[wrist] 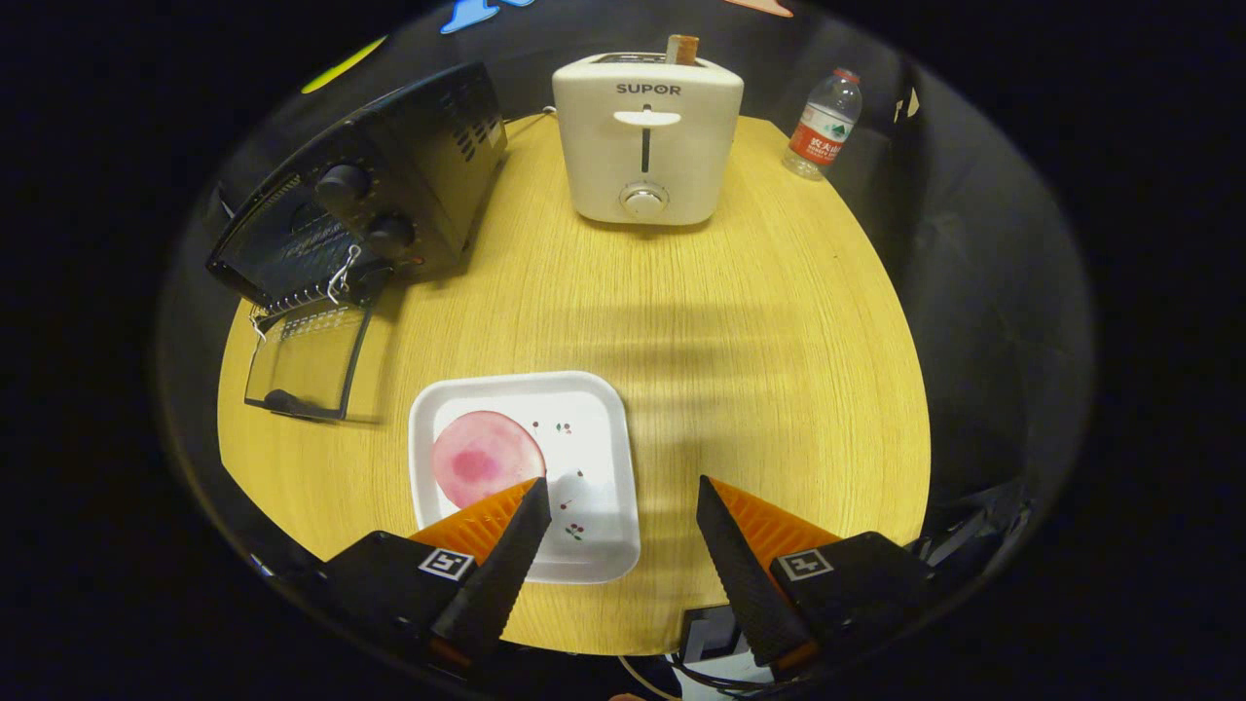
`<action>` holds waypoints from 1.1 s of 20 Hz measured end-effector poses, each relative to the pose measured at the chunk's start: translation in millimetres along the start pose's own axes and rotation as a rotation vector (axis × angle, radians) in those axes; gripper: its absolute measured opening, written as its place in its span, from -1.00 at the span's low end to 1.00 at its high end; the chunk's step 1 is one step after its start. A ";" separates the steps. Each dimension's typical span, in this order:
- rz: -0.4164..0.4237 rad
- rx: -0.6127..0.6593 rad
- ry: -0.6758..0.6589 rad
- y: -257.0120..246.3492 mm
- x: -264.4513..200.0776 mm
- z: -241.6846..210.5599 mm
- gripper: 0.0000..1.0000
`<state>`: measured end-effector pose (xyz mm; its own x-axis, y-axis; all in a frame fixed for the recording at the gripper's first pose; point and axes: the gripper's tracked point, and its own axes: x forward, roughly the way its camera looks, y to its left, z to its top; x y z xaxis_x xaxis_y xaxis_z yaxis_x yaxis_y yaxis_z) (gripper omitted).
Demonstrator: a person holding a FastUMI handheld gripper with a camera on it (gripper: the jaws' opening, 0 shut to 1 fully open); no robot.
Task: Open the toaster oven, put the food inside, and close the toaster oven door.
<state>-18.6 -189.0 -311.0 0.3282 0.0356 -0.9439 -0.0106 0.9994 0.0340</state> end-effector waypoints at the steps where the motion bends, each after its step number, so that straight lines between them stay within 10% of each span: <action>1: 0.007 -0.001 0.016 -2.3 3.0 -1.0 0.94; 7: -0.013 -0.025 0.046 -13.5 20.3 -2.9 0.87; 15: 0.064 -0.029 0.121 4.4 27.8 -11.1 -0.53; 22: 0.164 0.053 0.162 2.6 28.1 -11.2 -0.88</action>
<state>-20.0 -185.3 -341.1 0.1703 0.2011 -0.9647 0.0000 0.9790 0.2041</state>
